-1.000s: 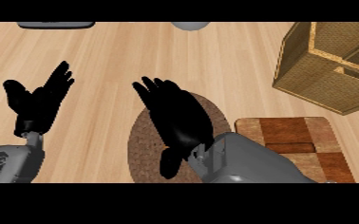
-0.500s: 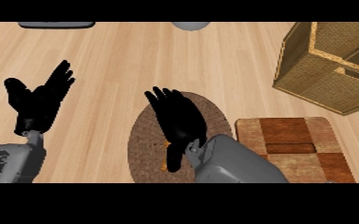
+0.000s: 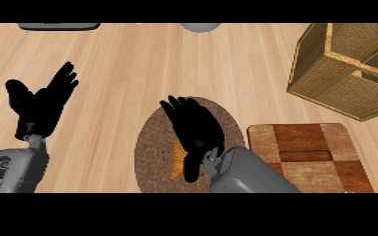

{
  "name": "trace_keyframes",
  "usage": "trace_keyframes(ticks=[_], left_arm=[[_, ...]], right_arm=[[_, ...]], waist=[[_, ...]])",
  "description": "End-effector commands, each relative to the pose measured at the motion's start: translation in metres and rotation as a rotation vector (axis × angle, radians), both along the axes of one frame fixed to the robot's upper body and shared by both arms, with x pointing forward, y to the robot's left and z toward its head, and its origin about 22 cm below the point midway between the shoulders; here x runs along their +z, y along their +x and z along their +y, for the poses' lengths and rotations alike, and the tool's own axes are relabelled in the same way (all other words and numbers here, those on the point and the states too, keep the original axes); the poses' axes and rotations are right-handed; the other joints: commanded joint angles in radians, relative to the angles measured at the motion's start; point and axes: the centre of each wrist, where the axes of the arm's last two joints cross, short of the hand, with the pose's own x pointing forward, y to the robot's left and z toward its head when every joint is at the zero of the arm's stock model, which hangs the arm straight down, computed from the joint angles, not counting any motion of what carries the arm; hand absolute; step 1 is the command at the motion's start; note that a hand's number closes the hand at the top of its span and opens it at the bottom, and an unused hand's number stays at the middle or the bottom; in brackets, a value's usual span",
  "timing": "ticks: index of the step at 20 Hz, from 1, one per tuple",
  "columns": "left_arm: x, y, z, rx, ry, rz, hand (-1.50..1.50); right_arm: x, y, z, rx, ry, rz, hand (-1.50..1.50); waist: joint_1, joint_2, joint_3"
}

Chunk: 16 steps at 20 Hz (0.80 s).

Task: Pick the croissant from the placemat and place it in the basket

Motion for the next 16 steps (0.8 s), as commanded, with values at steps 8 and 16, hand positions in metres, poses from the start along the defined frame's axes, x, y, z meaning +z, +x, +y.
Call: trace_keyframes(ticks=[8,16], left_arm=[[-0.008,0.009,-0.013,0.003,-0.004,-0.004,0.0],[0.011,-0.009,-0.01,0.002,0.002,0.0,0.0]], right_arm=[[-0.017,-0.011,-0.008,0.063,0.067,0.035,-1.5],[-0.03,-0.003,-0.001,0.032,-0.045,0.01,-1.5]], waist=[[-0.001,0.001,0.0],[0.008,0.0,0.0]])
